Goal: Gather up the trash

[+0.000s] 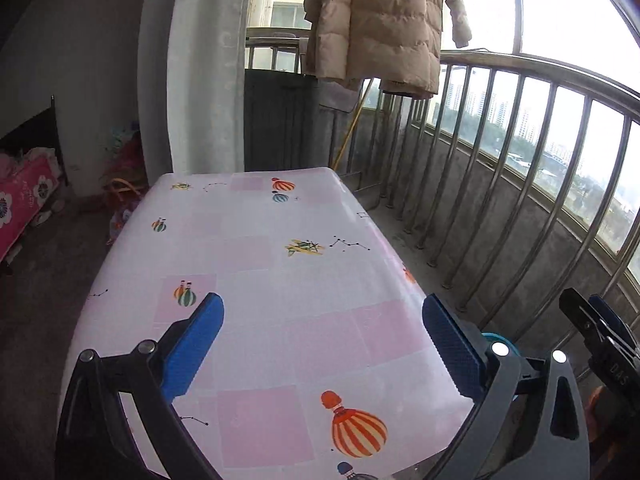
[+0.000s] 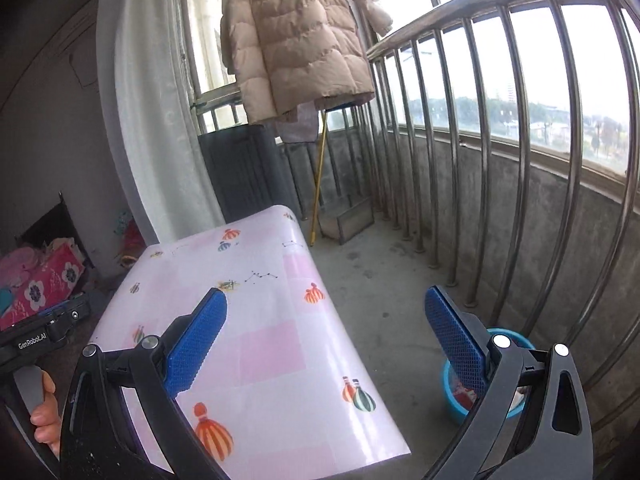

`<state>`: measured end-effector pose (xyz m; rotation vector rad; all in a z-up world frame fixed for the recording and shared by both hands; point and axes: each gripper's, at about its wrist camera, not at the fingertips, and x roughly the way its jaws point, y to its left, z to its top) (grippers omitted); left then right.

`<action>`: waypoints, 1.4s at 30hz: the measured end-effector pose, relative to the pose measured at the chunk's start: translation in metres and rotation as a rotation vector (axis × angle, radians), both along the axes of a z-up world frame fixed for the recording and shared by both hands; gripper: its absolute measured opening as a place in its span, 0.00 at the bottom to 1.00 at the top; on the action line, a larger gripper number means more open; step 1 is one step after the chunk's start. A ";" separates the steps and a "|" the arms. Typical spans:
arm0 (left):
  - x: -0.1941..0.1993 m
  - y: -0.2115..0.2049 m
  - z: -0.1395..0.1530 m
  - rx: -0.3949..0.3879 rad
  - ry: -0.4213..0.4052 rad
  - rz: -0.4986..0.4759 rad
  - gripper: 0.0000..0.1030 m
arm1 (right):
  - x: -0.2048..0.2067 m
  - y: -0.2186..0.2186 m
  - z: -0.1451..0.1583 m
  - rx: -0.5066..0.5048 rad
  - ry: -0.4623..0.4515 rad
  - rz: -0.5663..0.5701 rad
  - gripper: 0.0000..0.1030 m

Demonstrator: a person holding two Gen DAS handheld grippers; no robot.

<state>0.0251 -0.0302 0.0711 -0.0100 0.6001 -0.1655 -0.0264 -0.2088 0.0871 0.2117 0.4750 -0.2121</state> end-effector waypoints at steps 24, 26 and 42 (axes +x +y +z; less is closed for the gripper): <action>-0.043 0.008 -0.094 0.132 0.320 0.133 0.95 | -0.012 0.051 -0.069 -0.151 0.436 0.005 0.92; -0.040 0.003 -0.095 0.143 0.326 0.120 0.95 | -0.013 0.048 -0.072 -0.144 0.447 -0.009 0.92; -0.031 -0.028 -0.092 0.143 0.328 0.046 0.95 | -0.019 0.031 -0.077 -0.146 0.468 -0.078 0.92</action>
